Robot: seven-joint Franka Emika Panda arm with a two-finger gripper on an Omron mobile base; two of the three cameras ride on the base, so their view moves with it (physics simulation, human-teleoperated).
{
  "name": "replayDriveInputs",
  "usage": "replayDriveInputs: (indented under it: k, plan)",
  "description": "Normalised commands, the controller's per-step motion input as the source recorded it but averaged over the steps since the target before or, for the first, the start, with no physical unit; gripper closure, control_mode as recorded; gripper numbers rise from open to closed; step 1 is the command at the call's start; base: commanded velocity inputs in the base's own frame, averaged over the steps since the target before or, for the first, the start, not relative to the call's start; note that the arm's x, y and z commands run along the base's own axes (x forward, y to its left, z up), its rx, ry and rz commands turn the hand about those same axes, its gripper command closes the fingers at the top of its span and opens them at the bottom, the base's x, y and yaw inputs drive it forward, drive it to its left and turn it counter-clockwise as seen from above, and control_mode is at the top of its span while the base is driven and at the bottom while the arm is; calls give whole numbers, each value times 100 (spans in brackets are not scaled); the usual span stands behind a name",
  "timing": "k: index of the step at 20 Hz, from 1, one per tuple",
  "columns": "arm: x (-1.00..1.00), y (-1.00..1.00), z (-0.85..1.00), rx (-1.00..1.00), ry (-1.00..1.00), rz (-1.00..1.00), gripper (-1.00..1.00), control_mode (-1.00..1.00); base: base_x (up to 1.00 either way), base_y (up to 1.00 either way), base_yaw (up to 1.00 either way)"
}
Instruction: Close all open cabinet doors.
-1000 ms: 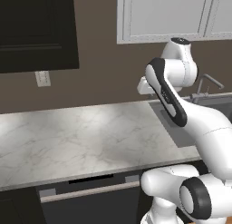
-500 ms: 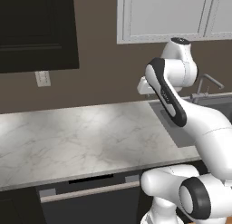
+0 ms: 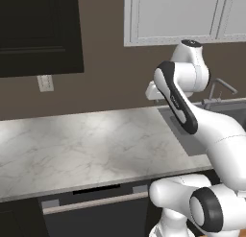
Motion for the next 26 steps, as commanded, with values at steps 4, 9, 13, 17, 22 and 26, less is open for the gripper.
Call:
replayDriveInputs:
  k: [4, 9, 13, 17, 22, 26]
  plan:
    - [0, 0, 0, 0, 0, 0, -100, 100, -34, -1, 0]
    - [0, 0, 0, 0, 0, 0, -100, 100, -55, -8, 3]
    - [0, 0, 0, 0, 0, 0, -100, 100, -50, -9, 28]
    - [0, 0, 0, 0, 0, 0, -100, 100, -38, 0, 58]
    - [0, 0, 0, 0, 0, 0, -100, 100, -36, -3, 73]
    - [0, 0, 0, 0, 0, 0, -100, 100, -24, 0, 72]
